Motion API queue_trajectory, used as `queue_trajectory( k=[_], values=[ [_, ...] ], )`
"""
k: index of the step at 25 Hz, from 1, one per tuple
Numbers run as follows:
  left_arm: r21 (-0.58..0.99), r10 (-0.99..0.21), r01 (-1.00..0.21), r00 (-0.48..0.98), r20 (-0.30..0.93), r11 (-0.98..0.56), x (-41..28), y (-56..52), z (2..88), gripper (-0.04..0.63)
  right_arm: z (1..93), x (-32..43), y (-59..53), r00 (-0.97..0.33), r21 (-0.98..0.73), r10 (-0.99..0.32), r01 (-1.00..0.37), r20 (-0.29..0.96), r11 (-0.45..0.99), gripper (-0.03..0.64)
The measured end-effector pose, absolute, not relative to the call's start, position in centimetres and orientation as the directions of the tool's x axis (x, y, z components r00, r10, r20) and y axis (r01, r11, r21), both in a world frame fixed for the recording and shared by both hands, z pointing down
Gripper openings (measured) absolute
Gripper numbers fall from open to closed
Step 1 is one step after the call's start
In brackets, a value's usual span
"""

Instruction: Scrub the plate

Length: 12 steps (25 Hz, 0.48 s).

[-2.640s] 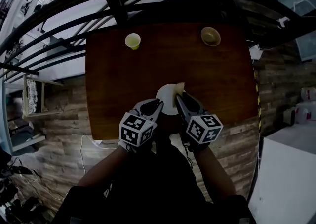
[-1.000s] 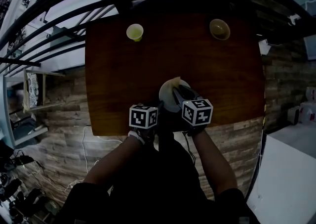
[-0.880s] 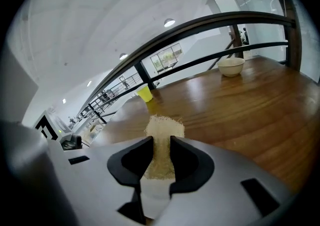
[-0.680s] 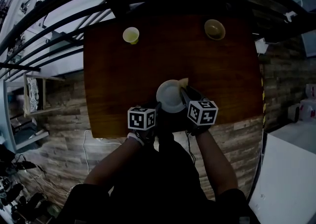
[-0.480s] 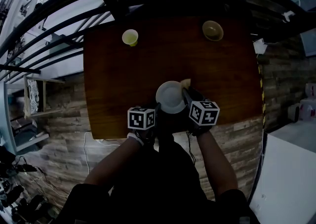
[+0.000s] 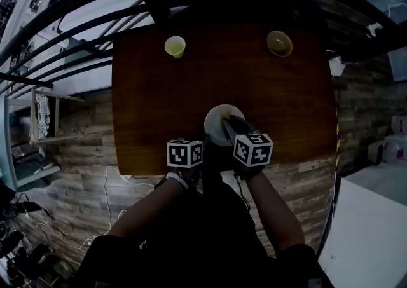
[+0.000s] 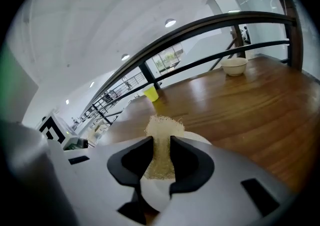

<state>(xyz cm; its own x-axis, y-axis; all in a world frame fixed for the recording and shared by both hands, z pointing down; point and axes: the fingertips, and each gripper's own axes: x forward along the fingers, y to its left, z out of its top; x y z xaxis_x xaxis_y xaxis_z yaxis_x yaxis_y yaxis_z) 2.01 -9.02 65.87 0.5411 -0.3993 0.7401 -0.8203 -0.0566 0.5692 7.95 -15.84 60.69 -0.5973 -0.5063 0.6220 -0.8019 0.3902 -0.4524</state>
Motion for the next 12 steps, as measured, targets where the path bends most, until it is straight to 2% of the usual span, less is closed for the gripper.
queue_trajectory(
  k=[7, 12],
  values=[
    [0.625, -0.386, -0.779, 0.592, 0.708, -0.048, 2.2, -8.5, 65.9, 0.104, 61.4, 2.5, -13.5, -0.676, -0.486, -0.401, -0.729, 0.618, 0.482, 0.117],
    [0.643, -0.375, -0.764, 0.613, 0.695, -0.056, 1.9, -8.3, 65.9, 0.095, 62.0, 0.8, -13.0, -0.721, -0.574, -0.344, -0.69, 0.601, 0.441, 0.117]
  ],
)
